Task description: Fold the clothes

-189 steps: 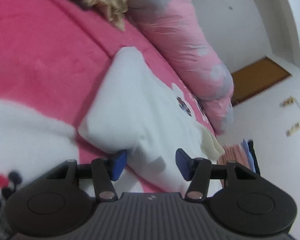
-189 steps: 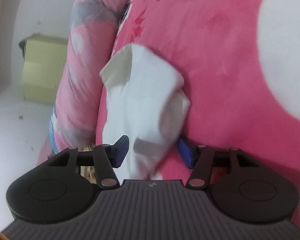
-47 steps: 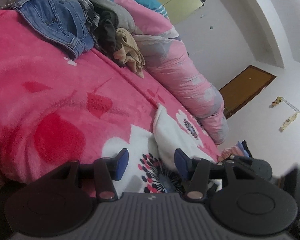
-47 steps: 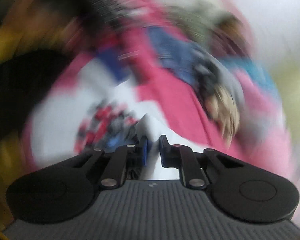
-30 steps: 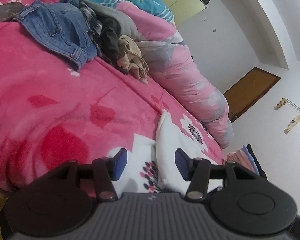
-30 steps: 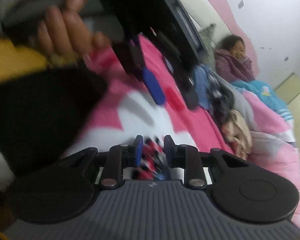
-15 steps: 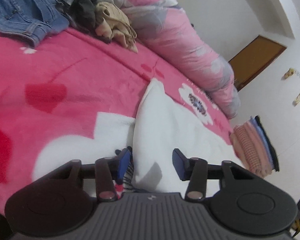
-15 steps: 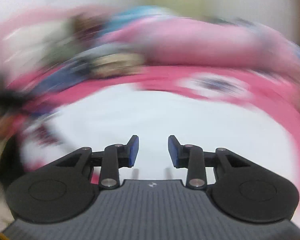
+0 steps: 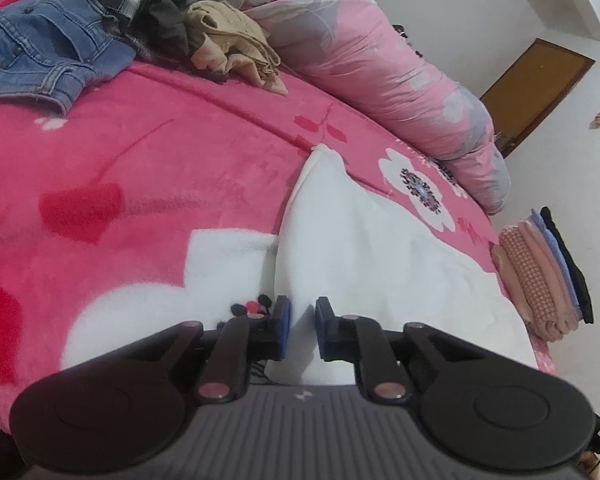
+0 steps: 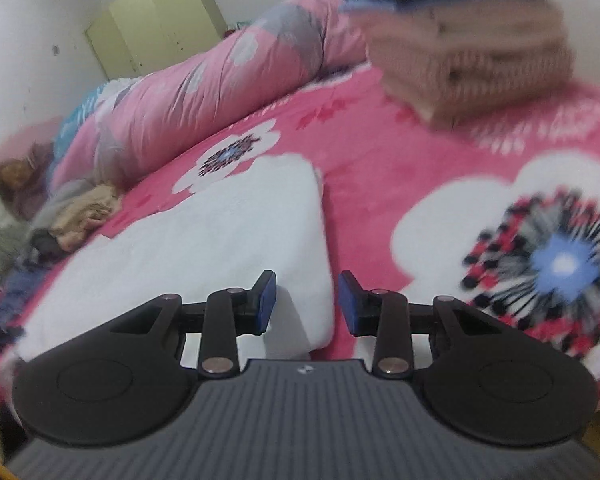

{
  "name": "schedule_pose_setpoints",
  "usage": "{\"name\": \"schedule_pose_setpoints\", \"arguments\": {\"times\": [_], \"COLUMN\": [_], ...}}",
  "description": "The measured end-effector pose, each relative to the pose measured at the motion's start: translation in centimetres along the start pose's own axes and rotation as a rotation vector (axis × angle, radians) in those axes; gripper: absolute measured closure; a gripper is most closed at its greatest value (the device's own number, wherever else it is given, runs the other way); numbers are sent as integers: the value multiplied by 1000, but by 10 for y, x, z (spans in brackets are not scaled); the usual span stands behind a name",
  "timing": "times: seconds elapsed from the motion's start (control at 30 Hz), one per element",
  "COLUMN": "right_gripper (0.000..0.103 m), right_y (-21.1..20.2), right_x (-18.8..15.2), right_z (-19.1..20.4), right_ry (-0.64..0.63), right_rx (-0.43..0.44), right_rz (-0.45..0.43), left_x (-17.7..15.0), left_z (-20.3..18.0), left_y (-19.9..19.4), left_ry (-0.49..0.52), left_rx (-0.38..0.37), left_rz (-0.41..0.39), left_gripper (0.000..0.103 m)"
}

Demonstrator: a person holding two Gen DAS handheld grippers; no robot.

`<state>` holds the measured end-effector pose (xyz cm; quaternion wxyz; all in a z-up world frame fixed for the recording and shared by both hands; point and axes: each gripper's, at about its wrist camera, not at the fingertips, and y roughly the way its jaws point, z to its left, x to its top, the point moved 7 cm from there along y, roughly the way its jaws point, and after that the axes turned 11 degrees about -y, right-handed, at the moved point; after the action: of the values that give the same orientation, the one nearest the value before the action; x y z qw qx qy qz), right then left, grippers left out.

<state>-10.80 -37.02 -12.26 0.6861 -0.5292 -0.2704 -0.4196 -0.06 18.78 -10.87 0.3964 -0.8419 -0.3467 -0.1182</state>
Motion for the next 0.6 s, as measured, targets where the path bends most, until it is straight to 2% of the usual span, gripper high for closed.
{"name": "schedule_pose_setpoints", "arguments": {"times": [0.07, 0.17, 0.2, 0.3, 0.47, 0.6], "right_gripper": [72, 96, 99, 102, 103, 103], "right_y": [2, -2, -5, -9, -27, -33], "right_x": [0, 2, 4, 8, 9, -6], "right_z": [-4, -5, -4, 0, -1, -6], "right_ry": [61, 112, 117, 109, 149, 166], "right_rx": [57, 135, 155, 186, 238, 213], "right_rz": [2, -19, -30, -51, -99, -84], "left_x": [0, -1, -1, 0, -1, -9], "left_z": [-1, -1, -2, -4, -7, 4], "left_y": [0, 1, 1, -1, -23, -23], "left_ry": [-1, -3, -4, -5, -30, -36], "left_rx": [7, 17, 21, 15, -67, -51], "left_rz": [-1, -3, -4, -16, -50, -27], "left_gripper": [89, 93, 98, 99, 100, 100]}}
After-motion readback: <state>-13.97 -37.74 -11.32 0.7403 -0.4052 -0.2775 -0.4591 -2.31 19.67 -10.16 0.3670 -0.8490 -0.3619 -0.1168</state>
